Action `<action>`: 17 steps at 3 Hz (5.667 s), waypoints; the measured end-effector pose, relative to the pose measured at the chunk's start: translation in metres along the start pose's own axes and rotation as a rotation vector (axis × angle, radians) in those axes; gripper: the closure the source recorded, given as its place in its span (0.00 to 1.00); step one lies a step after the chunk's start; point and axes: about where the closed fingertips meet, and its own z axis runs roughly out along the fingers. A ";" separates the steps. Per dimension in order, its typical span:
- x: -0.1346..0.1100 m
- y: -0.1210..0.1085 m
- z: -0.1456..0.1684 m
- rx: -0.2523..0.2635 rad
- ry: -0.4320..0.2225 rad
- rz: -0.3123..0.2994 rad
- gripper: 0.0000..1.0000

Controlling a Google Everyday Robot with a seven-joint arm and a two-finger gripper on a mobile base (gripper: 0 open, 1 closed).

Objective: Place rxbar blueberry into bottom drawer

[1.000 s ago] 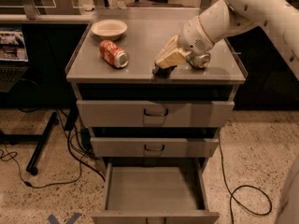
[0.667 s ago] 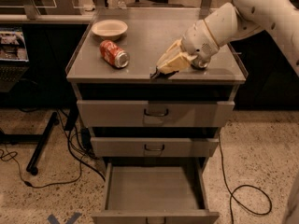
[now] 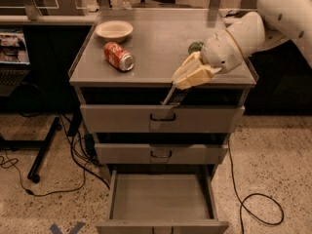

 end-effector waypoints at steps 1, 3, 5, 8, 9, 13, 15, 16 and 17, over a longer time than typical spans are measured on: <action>0.011 0.022 0.003 -0.026 -0.035 0.024 1.00; 0.019 0.023 0.013 -0.011 -0.049 0.046 1.00; 0.074 0.058 0.042 0.170 -0.128 0.133 1.00; 0.213 0.065 0.142 0.288 -0.161 0.450 1.00; 0.213 0.065 0.142 0.288 -0.161 0.450 1.00; 0.354 0.034 0.270 0.355 -0.135 0.645 1.00; 0.431 0.024 0.318 0.373 -0.046 0.768 1.00; 0.460 0.024 0.332 0.374 -0.002 0.826 1.00; 0.490 0.026 0.345 0.358 0.046 0.883 1.00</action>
Offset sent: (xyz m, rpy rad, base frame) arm -0.0192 -0.0062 -0.0092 0.0282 0.0336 0.0079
